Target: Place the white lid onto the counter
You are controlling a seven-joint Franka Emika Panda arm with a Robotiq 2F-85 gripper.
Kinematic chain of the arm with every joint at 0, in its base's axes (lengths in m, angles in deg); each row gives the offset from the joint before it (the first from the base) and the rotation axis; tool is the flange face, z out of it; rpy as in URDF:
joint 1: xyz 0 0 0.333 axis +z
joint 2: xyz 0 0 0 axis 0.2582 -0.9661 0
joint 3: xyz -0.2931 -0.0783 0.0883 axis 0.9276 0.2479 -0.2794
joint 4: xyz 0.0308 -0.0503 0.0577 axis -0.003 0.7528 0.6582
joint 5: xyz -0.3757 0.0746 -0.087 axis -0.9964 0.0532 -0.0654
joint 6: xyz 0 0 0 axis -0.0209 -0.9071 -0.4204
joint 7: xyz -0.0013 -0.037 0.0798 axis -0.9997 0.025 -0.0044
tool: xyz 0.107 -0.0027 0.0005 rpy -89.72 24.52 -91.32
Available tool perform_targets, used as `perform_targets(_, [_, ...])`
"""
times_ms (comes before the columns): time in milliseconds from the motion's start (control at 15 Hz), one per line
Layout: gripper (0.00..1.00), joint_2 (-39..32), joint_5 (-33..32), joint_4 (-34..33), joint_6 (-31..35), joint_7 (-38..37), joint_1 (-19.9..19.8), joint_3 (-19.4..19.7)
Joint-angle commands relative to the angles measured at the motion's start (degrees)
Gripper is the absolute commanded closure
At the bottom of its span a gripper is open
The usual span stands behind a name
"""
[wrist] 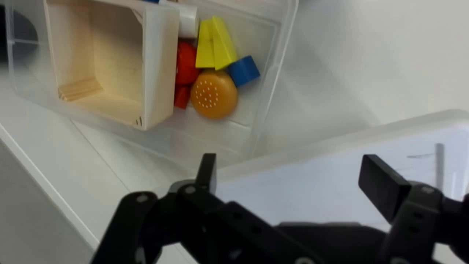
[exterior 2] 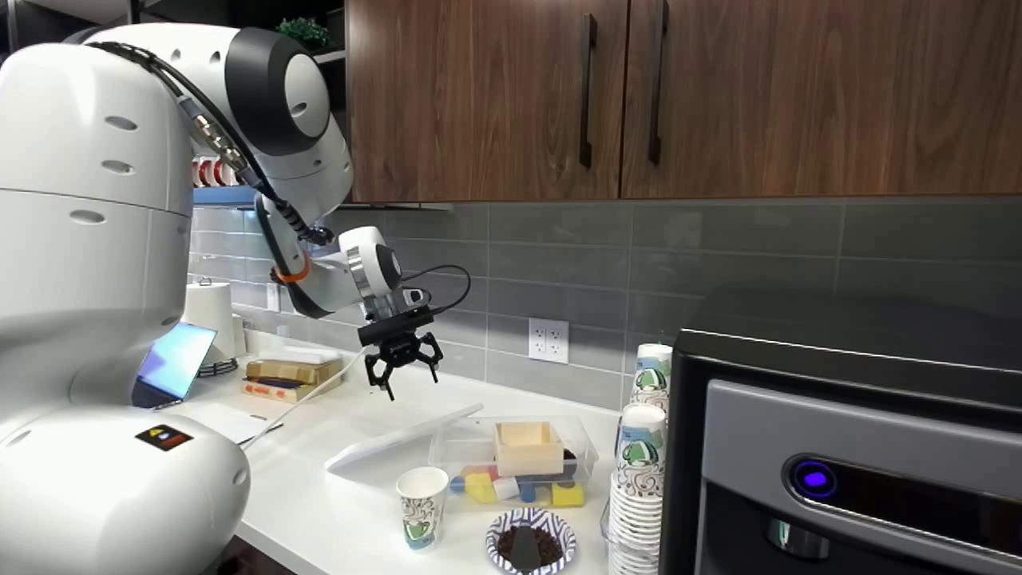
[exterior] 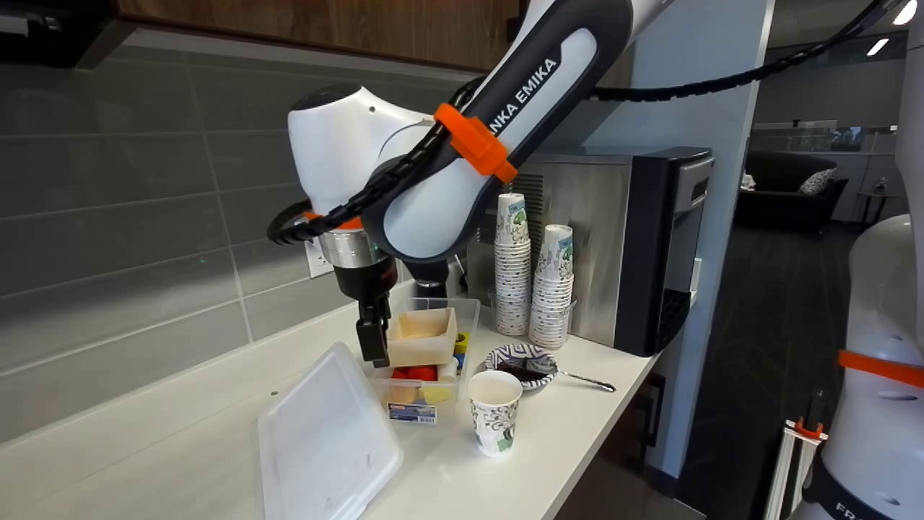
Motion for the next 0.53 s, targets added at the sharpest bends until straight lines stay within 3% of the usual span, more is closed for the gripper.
perform_targets(0, [0.0,1.92,2.71,1.64,-2.84,-1.66,-1.41,0.03])
perform_targets(467, [0.0,3.55,6.7,3.43,-0.85,-2.42,-4.04,0.99])
